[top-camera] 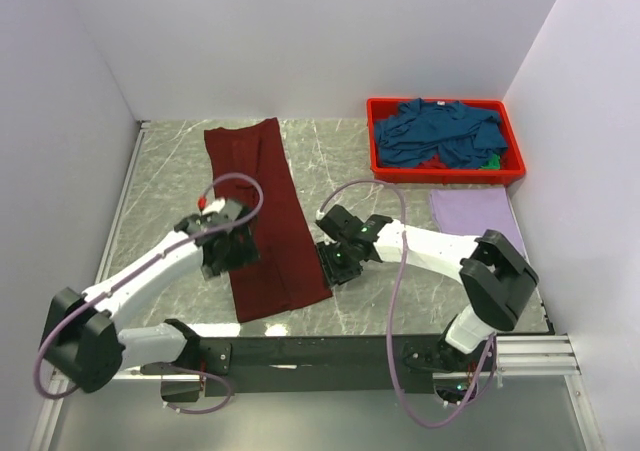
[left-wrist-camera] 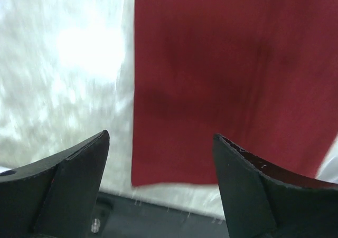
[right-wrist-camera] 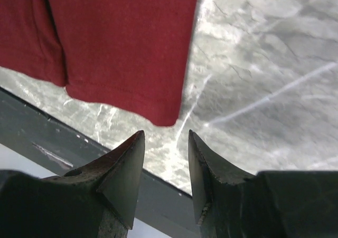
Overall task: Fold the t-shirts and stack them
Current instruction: Fold the tshirt
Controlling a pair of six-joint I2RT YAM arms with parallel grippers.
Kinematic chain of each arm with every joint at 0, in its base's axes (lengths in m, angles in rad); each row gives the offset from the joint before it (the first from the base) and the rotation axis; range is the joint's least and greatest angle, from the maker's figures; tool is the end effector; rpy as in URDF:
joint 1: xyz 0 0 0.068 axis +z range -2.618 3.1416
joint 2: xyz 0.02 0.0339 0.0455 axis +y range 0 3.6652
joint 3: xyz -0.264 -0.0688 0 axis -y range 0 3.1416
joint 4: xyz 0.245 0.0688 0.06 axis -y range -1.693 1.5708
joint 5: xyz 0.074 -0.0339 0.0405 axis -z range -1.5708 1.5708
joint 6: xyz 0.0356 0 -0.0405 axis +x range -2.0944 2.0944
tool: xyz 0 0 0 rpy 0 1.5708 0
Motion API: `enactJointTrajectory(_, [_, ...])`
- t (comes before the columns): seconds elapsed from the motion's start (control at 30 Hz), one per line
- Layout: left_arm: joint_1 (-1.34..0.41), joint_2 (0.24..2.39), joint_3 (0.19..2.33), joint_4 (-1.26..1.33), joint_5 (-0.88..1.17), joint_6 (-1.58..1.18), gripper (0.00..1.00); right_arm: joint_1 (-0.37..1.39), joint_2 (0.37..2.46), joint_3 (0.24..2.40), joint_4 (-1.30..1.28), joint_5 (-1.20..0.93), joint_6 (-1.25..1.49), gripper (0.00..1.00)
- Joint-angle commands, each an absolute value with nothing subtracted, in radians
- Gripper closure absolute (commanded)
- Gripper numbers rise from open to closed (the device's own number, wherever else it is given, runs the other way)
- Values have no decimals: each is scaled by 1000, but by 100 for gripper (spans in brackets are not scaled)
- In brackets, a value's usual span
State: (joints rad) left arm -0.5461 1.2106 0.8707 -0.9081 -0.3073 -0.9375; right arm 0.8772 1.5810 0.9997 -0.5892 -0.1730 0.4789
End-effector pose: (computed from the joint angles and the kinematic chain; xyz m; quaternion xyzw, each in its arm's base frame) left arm 0.1869 -0.1010 0.2331 -0.2138 0.9520 0.0041 0.2191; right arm 0.1889 0.2368 0.1927 -0.2100 0.9537 0.1902 0.1011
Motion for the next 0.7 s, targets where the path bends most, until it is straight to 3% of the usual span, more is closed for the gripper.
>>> enactJointTrajectory(0.0, [-610, 1131, 804, -977, -261, -1112, 16, 884, 1631, 1003, -540, -199, 495, 55])
enactJointTrajectory(0.53, [-661, 1155, 700, -1012, -196, -1193, 20, 969, 1767, 1023, -577, -103, 497, 57])
enactJointTrajectory(0.67, [-669, 1169, 690, -1011, -178, -1192, 20, 973, 1779, 1020, -601, -54, 509, 65])
